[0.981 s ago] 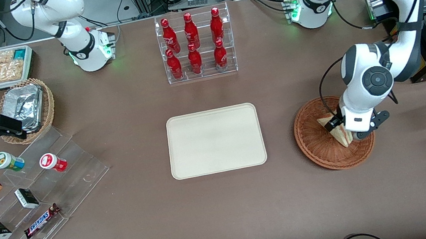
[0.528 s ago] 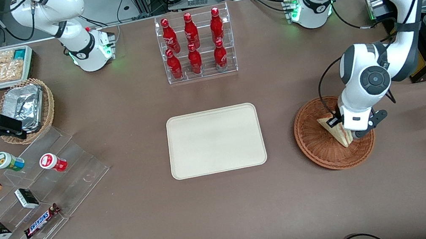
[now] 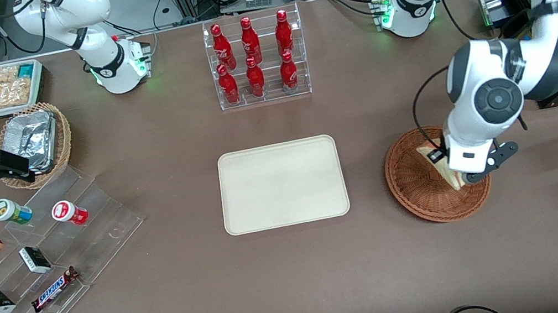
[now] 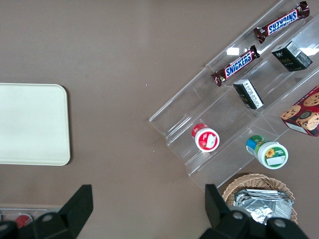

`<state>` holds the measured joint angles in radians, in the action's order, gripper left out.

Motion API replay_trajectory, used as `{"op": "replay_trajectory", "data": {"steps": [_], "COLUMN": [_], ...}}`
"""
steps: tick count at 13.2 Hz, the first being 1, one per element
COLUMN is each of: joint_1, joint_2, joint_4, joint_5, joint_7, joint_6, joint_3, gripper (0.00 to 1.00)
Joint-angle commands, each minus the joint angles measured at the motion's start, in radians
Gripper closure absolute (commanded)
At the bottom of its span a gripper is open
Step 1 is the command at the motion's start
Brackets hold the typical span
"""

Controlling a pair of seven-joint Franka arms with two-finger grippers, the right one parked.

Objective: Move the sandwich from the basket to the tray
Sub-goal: 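Lift the sandwich and carry it over the cream tray, then lower the sandwich onto the tray and open the left gripper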

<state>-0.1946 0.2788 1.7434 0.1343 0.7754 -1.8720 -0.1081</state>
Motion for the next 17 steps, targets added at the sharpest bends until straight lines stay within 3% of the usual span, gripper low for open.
{"op": "replay_trajectory", "data": {"steps": [1,5,13,17], "joint_1": [-0.083,-0.210,-0.425,-0.508], "joint_2": [0.023,0.031,0.200,0.354], "joint_4": [-0.119,-0.134,-0.148,-0.287], "joint_5": [-0.005,-0.025,-0.035,-0.035], "joint_7": [0.015,-0.005,0.007,0.015], "joint_6": [0.068,0.053,-0.139,-0.144], "joint_3": [0.010,0.004,0.004,0.005], "gripper": [1.00,1.00,1.00,1.00]}}
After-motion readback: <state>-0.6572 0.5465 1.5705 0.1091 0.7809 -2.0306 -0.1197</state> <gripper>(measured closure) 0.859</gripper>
